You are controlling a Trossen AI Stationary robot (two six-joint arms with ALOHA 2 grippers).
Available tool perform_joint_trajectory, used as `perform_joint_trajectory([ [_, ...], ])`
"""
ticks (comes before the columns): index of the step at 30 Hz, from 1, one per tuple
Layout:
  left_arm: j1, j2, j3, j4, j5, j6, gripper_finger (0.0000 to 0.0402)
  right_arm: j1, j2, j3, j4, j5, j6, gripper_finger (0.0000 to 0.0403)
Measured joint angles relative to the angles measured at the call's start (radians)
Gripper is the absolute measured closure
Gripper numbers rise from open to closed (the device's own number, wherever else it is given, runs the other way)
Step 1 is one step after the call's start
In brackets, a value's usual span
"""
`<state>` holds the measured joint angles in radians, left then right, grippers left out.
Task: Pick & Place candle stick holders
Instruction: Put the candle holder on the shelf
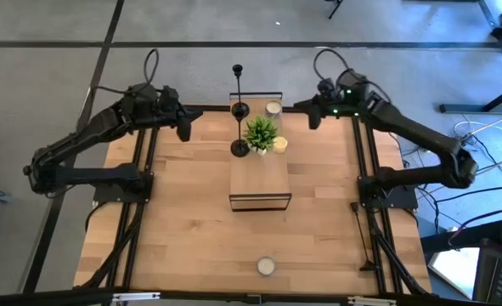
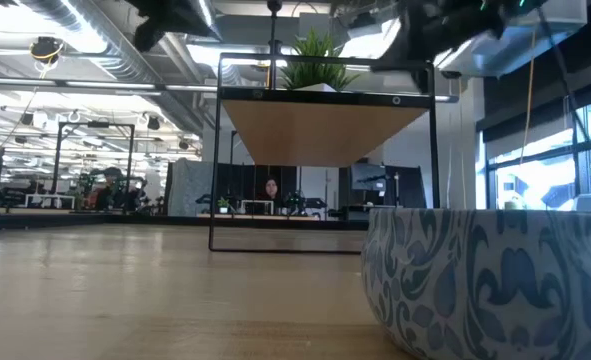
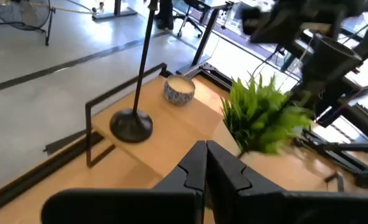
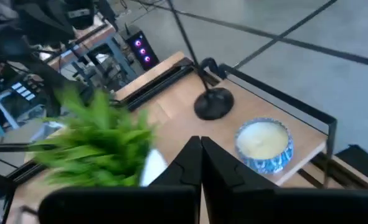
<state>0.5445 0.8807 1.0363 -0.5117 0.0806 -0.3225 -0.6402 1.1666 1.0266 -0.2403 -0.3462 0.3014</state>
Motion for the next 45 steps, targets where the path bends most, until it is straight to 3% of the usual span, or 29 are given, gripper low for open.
perform_joint_trajectory([
  [4,-0.018,-0.071,0.0,-0.079,0.013,0.011,0.04,0.063,-0.055,0.098,-0.106,0.027,-0.01,0.04],
  [9,-0.074,-0.147,0.0,-0.164,0.116,0.013,0.04,0.197,-0.088,0.191,-0.171,0.016,0.036,0.04],
  [15,-0.183,-0.189,0.0,-0.25,0.286,-0.024,0.04,0.435,-0.1,0.216,-0.198,0.013,0.186,0.04],
  [18,-0.251,-0.2,0.0,-0.251,0.312,-0.06,0.04,0.568,-0.097,0.216,-0.196,0.03,0.267,0.04],
  [25,-0.452,-0.201,0.0,-0.248,0.304,-0.156,0.04,0.865,-0.075,0.217,-0.096,0.191,0.406,0.04],
  [30,-0.595,-0.175,0.0,-0.212,0.279,-0.214,0.04,1.0,-0.035,0.217,-0.004,0.275,0.46,0.04],
  [39,-0.819,-0.058,0.0,-0.051,0.112,-0.224,0.04,1.173,0.06,0.217,-0.013,0.283,0.638,0.04],
  [45,-0.936,0.067,0.0,-0.011,0.046,-0.24,0.04,1.269,0.107,0.217,-0.178,0.266,0.876,0.04],
])
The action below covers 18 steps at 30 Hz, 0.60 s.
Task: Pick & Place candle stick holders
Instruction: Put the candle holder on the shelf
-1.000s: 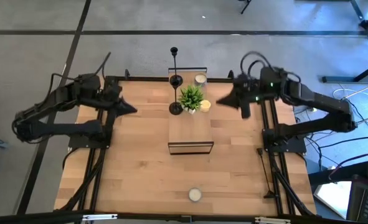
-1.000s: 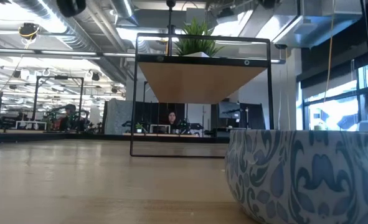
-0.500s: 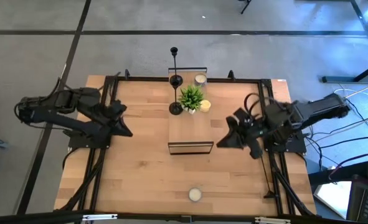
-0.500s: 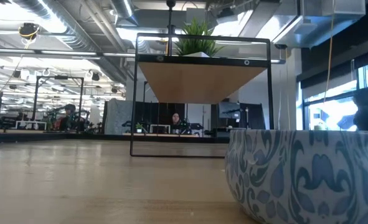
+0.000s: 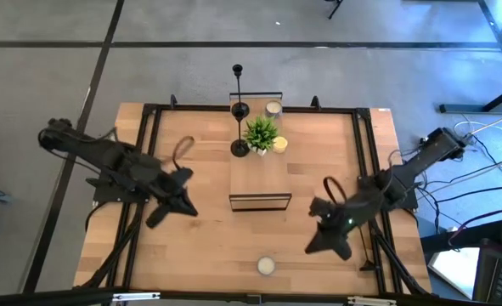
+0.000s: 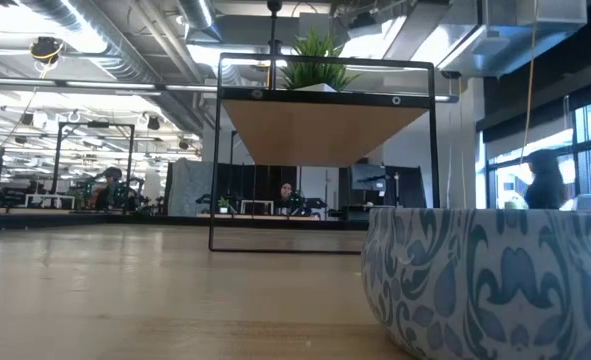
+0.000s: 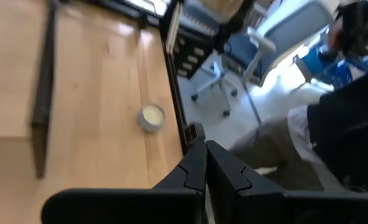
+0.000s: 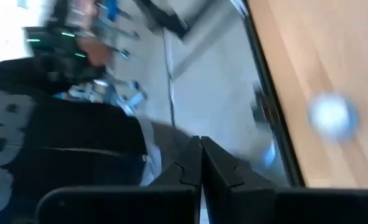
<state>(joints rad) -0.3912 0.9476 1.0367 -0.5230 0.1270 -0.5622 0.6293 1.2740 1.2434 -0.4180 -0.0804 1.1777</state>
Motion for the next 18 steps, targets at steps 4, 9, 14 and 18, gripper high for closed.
perform_joint_trajectory([
  [4,-0.083,0.085,0.0,0.06,-0.048,-0.017,0.04,0.061,0.01,0.0,-0.2,-0.032,0.23,0.04],
  [9,-0.175,0.173,0.0,0.134,-0.105,-0.011,0.04,0.146,0.011,0.0,-0.518,-0.034,0.511,0.04],
  [14,-0.23,0.239,0.0,0.165,-0.174,-0.017,0.04,0.198,0.011,-0.03,-0.735,-0.061,0.735,0.04],
  [18,-0.255,0.275,0.0,0.168,-0.197,-0.039,0.04,0.211,0.011,-0.089,-0.783,-0.089,0.82,0.0386],
])
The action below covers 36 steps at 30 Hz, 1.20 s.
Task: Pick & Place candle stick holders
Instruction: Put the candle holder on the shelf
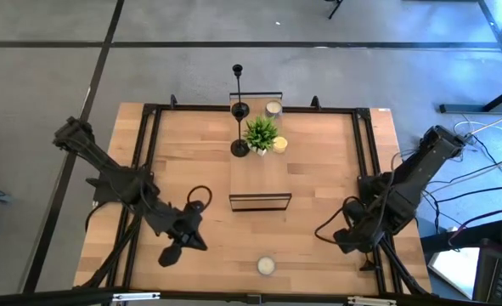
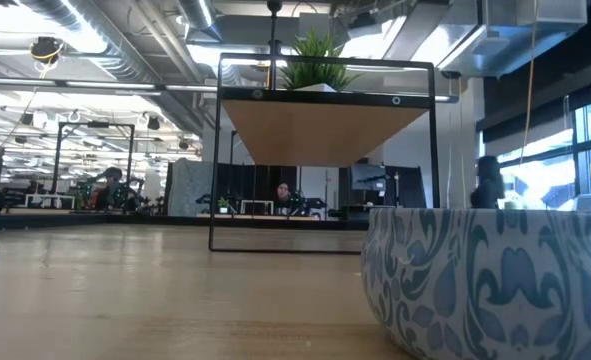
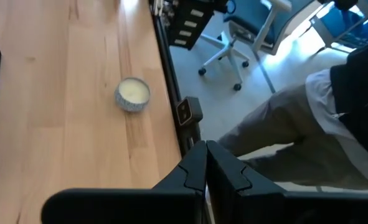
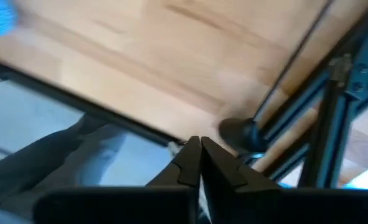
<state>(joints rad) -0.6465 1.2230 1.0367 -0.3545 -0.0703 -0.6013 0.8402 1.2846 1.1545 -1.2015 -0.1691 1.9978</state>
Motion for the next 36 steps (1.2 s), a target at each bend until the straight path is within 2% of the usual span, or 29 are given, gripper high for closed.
perform_joint_trajectory([
  [3,-0.014,0.018,0.0,0.0,-0.008,-0.016,0.04,-0.001,0.0,-0.052,0.001,-0.035,0.014,0.0349],
  [11,-0.042,0.023,0.0,0.005,-0.064,-0.025,0.04,-0.003,0.0,-0.207,0.052,-0.121,0.059,0.0207],
  [14,-0.049,0.023,0.0,0.005,-0.085,-0.025,0.04,-0.003,0.0,-0.272,0.147,-0.128,0.073,0.018],
  [18,-0.056,0.023,0.0,0.005,-0.098,-0.032,0.04,0.001,0.0,-0.356,0.27,-0.147,0.108,0.0179],
  [23,-0.07,0.023,0.0,0.007,-0.12,-0.039,0.04,0.022,0.0,-0.423,0.27,-0.222,0.143,0.0193],
  [36,-0.074,0.022,0.0,0.007,-0.139,-0.042,0.04,0.027,0.0,-0.537,0.42,-0.217,0.179,0.02],
])
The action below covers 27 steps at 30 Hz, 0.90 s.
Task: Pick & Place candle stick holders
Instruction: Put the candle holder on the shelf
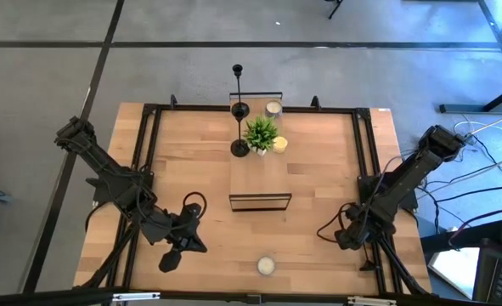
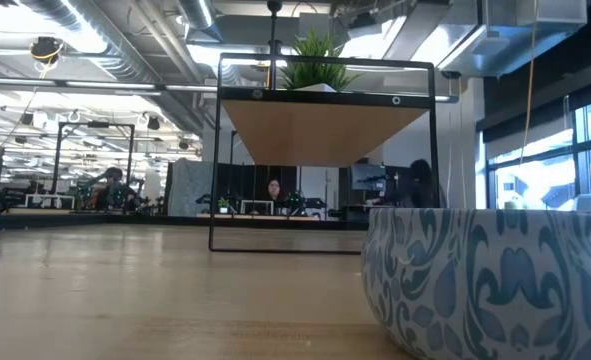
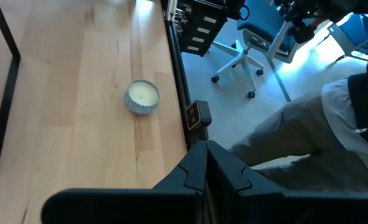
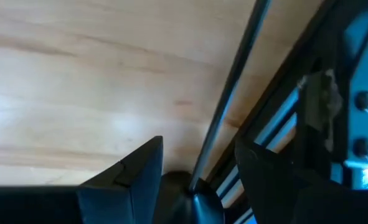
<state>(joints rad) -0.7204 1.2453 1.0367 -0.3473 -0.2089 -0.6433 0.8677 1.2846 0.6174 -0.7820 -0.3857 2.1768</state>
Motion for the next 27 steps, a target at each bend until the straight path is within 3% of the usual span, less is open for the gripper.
perform_joint_trajectory([
  [8,0.0,0.0,0.0,0.0,-0.005,0.009,0.04,0.0,0.0,-0.068,0.11,0.0,0.015,0.0202],
  [13,0.0,0.0,0.0,0.0,-0.008,0.004,0.04,0.0,0.0,-0.079,0.108,0.0,0.034,0.0225],
  [17,0.0,0.0,0.0,0.0,-0.01,0.003,0.04,0.0,0.003,-0.081,0.109,-0.002,0.041,0.0266],
  [24,0.0,0.0,0.0,0.0,-0.035,0.009,0.04,-0.001,0.073,-0.081,0.154,-0.016,0.042,0.0373],
  [27,0.0,0.0,0.0,0.0,-0.037,0.009,0.04,-0.001,0.106,-0.077,0.195,-0.032,0.041,0.0388],
])
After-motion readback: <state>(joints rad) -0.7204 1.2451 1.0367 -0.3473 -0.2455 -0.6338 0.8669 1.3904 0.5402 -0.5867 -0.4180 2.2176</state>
